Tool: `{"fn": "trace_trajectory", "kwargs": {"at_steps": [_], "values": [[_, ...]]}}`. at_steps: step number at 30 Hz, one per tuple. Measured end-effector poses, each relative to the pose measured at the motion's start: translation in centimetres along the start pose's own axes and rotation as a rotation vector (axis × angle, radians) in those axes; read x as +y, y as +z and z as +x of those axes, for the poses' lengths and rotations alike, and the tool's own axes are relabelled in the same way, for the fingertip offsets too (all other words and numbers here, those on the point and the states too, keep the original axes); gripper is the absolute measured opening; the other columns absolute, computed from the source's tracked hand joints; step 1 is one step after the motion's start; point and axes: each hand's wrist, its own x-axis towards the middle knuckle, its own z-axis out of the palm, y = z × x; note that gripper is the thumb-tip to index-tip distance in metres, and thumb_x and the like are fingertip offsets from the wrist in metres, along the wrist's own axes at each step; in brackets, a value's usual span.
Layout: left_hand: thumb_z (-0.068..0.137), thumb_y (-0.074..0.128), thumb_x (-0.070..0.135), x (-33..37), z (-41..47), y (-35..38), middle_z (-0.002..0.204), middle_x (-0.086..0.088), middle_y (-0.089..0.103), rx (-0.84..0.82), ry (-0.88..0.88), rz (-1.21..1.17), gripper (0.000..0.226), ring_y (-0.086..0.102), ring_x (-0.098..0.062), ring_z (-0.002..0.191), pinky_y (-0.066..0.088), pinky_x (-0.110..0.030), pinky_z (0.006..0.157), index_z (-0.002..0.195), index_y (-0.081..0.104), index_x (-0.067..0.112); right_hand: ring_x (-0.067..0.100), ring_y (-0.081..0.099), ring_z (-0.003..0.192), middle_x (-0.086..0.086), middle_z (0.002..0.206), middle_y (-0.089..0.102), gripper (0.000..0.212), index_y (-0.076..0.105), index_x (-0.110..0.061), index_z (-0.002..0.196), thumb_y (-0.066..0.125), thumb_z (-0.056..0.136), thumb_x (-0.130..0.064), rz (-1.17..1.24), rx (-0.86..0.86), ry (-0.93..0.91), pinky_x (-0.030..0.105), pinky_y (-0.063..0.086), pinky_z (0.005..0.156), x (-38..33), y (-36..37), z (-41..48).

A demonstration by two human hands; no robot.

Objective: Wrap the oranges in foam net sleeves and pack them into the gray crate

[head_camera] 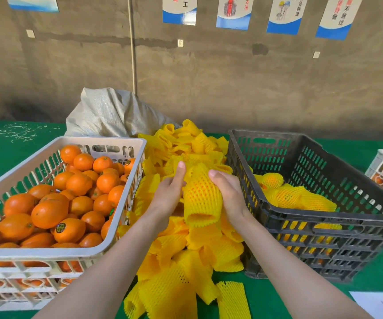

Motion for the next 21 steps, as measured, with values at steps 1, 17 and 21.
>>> {"fn": "trace_trajectory", "kwargs": {"at_steps": [1,17,21], "values": [[0.068,0.038,0.078,0.4,-0.4,0.1,0.090,0.003,0.069,-0.109,-0.138,-0.102,0.065,0.064,-0.015,0.085,0.053,-0.031,0.063,0.096,0.060,0.023,0.030,0.046,0.070,0.016,0.069,0.044,0.052,0.048,0.003,0.067,0.053,0.078,-0.047,-0.112,0.016,-0.102,0.040,0.037,0.066,0.0,0.0,0.1],[0.077,0.054,0.051,1.1,0.0,2.4,0.139,0.008,0.049,-0.215,0.161,-0.310,0.078,0.053,-0.009,0.118,0.047,-0.025,0.090,0.147,0.029,0.026,0.020,0.061,0.107,0.002,0.114,0.063,0.048,0.052,-0.021,0.116,0.075,0.076,-0.007,-0.039,0.088,0.047,0.041,0.050,0.094,-0.2,0.1,-0.3],[0.085,0.031,0.064,1.2,0.7,4.4,0.136,0.005,0.054,-0.231,0.124,-0.380,0.066,0.053,-0.015,0.123,0.040,-0.039,0.105,0.140,0.041,0.029,0.019,0.054,0.112,0.003,0.122,0.056,0.065,0.047,-0.013,0.127,0.081,0.072,-0.021,-0.342,0.092,-0.031,0.037,0.048,0.094,-1.8,-2.2,1.1]]}}
